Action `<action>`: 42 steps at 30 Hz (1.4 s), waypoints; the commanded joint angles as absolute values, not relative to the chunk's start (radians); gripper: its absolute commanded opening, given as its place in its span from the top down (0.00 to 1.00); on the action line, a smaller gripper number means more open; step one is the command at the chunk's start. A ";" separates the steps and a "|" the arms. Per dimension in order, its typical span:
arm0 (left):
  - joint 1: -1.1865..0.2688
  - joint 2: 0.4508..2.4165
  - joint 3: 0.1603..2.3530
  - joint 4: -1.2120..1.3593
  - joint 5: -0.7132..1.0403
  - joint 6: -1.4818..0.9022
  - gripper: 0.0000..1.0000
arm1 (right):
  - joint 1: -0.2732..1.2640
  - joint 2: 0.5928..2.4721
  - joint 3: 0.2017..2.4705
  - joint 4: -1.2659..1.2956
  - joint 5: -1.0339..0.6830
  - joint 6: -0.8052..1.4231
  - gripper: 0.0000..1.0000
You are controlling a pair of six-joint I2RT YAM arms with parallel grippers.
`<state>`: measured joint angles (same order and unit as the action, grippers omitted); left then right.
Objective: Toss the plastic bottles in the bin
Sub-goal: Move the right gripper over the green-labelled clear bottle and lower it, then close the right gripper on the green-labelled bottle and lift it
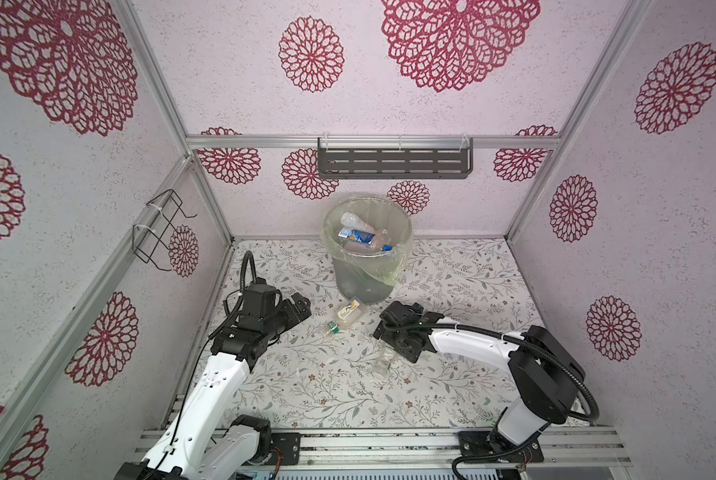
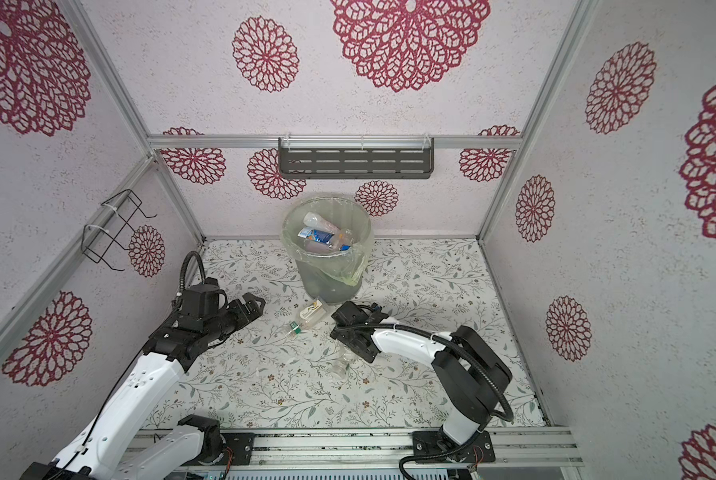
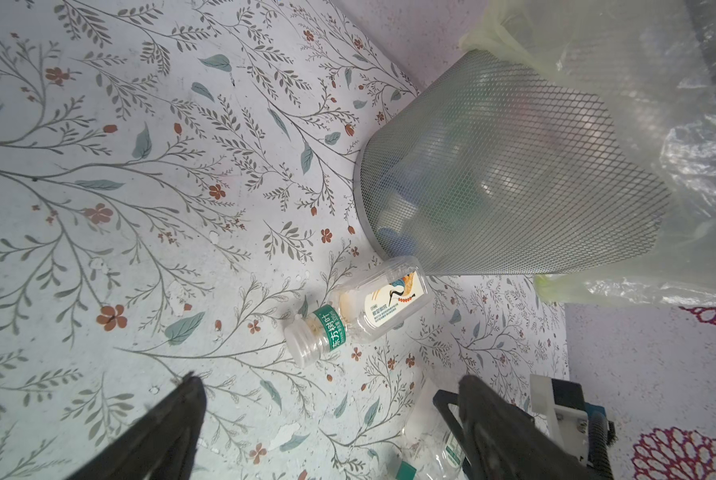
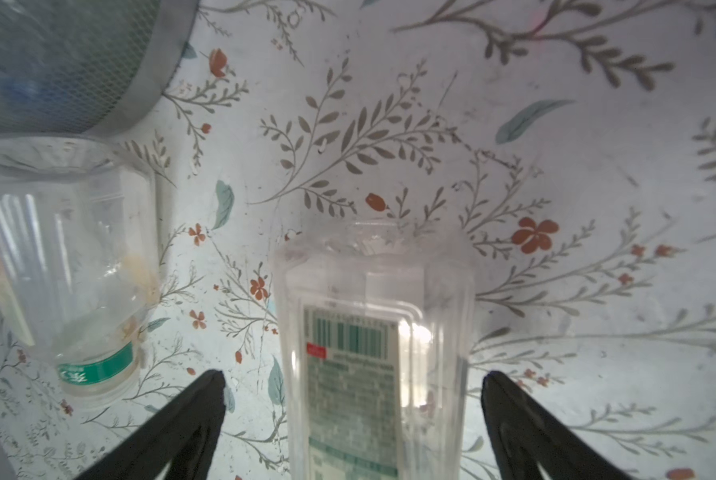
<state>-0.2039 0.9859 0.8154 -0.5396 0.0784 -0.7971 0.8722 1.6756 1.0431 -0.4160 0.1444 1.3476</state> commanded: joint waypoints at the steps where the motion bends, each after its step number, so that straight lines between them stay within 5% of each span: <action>1: -0.196 0.964 0.801 -0.525 0.087 -0.802 0.03 | 0.887 1.700 1.082 -0.499 0.149 1.373 0.07; 18: -0.196 0.942 0.792 -0.537 0.066 -0.798 0.03 | 0.890 1.668 1.072 -0.514 0.204 1.322 0.42; 42: -0.196 0.950 0.796 -0.523 0.078 -0.820 0.03 | 0.858 1.270 0.847 -0.152 0.167 1.053 0.52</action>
